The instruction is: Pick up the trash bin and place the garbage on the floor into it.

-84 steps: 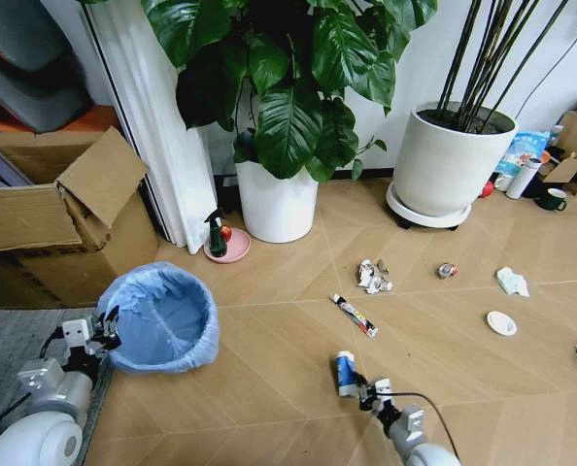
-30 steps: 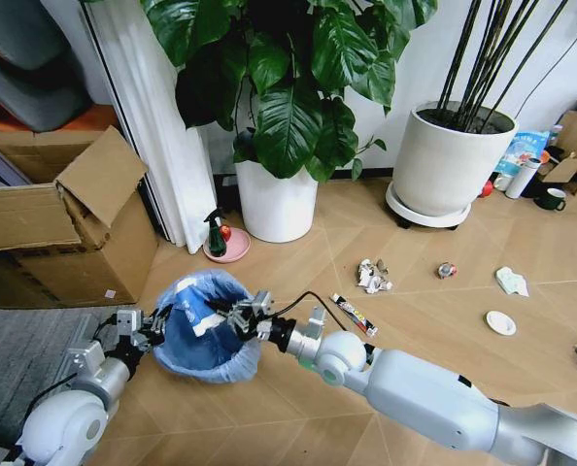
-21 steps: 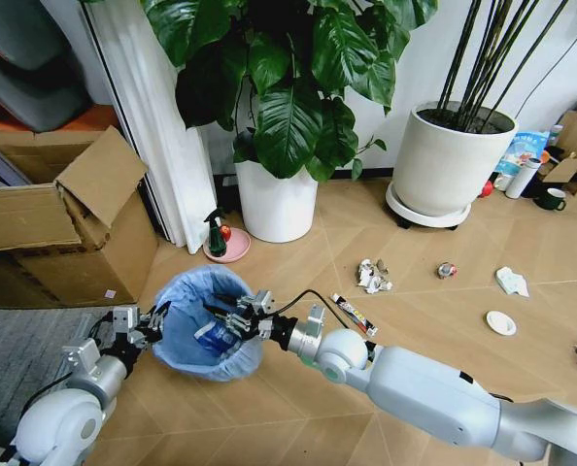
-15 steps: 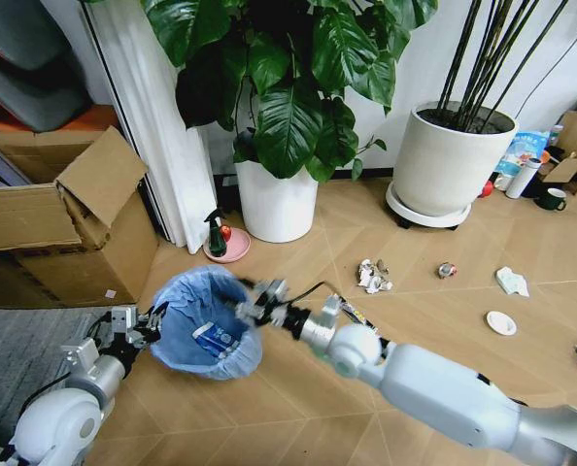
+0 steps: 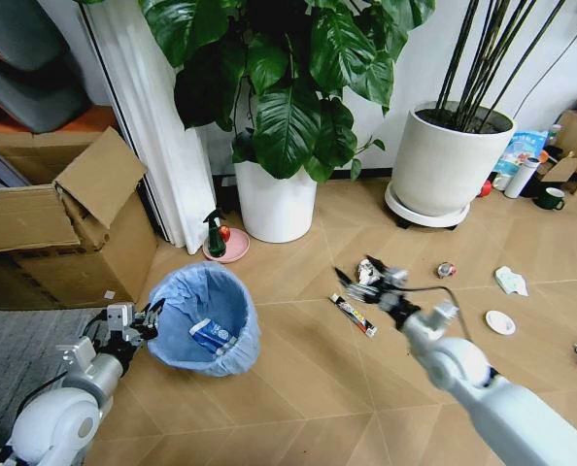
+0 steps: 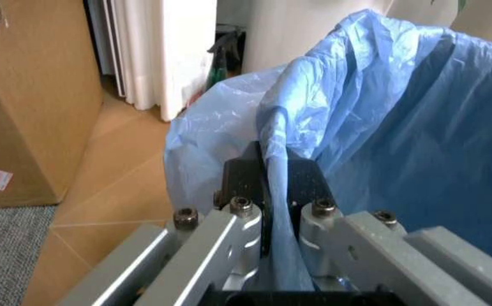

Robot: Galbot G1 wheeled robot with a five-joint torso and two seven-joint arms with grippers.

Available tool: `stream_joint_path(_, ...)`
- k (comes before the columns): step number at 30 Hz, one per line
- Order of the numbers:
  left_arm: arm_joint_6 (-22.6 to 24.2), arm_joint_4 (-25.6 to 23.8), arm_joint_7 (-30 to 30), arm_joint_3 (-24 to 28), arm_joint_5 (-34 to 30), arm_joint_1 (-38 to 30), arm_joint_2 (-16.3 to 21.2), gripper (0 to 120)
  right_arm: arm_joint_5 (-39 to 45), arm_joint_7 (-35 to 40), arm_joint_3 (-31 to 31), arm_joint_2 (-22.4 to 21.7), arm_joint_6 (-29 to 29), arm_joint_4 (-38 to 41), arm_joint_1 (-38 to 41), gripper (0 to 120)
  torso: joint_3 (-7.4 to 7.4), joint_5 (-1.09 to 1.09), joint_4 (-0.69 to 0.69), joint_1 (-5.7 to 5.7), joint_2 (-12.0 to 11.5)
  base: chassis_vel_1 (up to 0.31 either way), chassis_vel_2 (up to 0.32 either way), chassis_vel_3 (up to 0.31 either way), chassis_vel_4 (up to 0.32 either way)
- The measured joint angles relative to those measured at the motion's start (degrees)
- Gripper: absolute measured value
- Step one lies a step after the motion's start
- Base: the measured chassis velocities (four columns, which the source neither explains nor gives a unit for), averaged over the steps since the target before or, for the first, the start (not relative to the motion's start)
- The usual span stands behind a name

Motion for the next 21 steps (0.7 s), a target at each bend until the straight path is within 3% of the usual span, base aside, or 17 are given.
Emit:
stream_joint_path(9, 0.0, -0.2, 0.0, -0.5, 0.0, 0.2, -0.5, 1, -4.4, -3.5, 10.8, 0.8, 0.3, -6.6, -7.3, 100, 0.00, -0.01, 0.01, 0.00, 0.0, 0.000, 0.000, 0.000, 0.000)
stream_joint_path(14, -0.1, -0.3, 0.0, -0.7, 0.9, 0.7, -2.5, 1, -9.5, -3.4, 14.6, 5.1, 4.5, -14.0, -7.7, 100, 0.00, -0.02, 0.02, 0.00, 0.0, 0.000, 0.000, 0.000, 0.000)
stream_joint_path(21, -0.4, 0.3, 0.2, -1.3, 1.6, 0.7, -3.6, 1, -9.9, -4.3, 20.2, 9.4, 5.1, -15.7, -9.7, 100, 0.00, -0.02, 0.02, 0.00, 0.0, 0.000, 0.000, 0.000, 0.000)
